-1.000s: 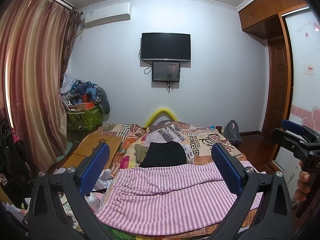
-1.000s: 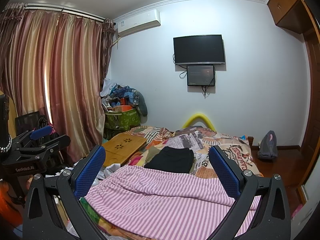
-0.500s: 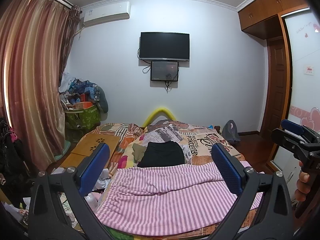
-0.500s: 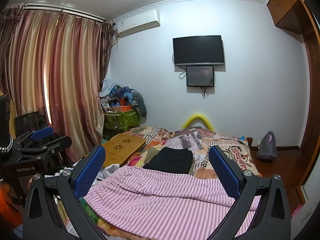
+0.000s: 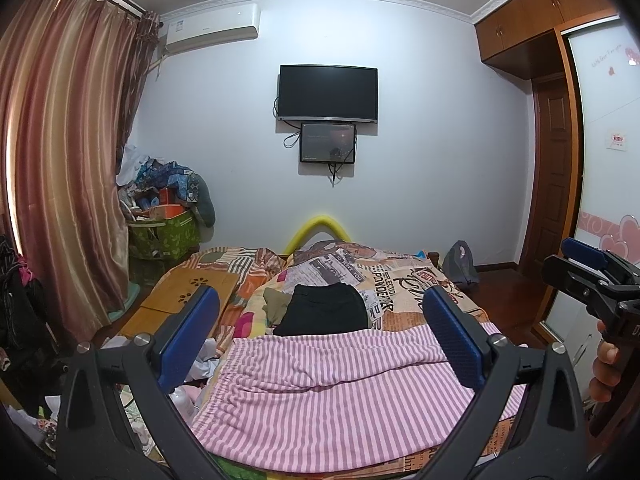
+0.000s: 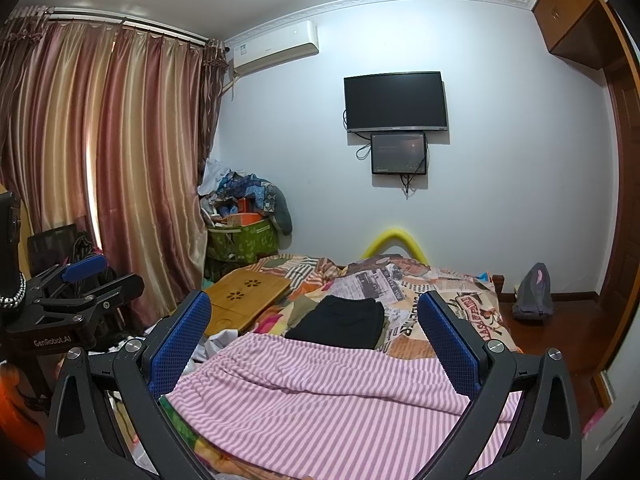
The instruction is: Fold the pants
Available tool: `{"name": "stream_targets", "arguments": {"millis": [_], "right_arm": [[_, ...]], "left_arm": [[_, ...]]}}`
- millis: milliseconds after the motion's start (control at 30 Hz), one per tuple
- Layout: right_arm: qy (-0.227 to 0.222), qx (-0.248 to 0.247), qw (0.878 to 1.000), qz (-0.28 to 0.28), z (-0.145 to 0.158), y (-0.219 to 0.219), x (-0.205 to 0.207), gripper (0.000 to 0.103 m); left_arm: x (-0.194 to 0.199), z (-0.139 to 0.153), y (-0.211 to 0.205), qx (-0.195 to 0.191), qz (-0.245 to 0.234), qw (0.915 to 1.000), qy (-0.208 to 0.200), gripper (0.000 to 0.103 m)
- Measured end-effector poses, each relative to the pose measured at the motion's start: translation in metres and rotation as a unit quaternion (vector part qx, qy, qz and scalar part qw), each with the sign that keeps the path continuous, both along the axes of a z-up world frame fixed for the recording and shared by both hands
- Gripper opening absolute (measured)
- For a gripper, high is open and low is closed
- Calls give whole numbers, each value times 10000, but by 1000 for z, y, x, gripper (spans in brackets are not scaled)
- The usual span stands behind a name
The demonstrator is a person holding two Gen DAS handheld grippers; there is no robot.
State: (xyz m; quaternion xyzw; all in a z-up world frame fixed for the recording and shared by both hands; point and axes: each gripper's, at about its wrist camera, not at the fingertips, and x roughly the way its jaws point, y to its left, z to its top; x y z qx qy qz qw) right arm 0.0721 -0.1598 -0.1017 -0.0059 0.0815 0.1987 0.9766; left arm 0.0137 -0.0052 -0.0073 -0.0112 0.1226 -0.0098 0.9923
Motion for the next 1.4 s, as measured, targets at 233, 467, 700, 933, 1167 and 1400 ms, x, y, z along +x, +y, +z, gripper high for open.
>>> {"name": "stream_targets", "arguments": {"millis": [233,467,700,933,1167,1400], "right_arm": [[26,10,10000,-23,0,0,2,103],[54,9,10000,-22,-3,0,3,103],[158,-11,9998,-89,-9,0,12,103],[413,-198,9984,-331,-26,-11,46,103],[947,-454,9923,-662,-53,-30,104,103],[1374,-557,9848,-908,-72,-51,149,103]], "left_arm": [[3,0,0,-2,10,10000,52,103],[8,-1,3,-35,4,10000,87,103],[20,-8,6,-32,-4,9999,140,103],[72,-28,29,-160,64,9985,522,103],[156,-59,74,-451,218,9916,1196,103],[240,-94,106,-76,772,9840,1606,103]]}}
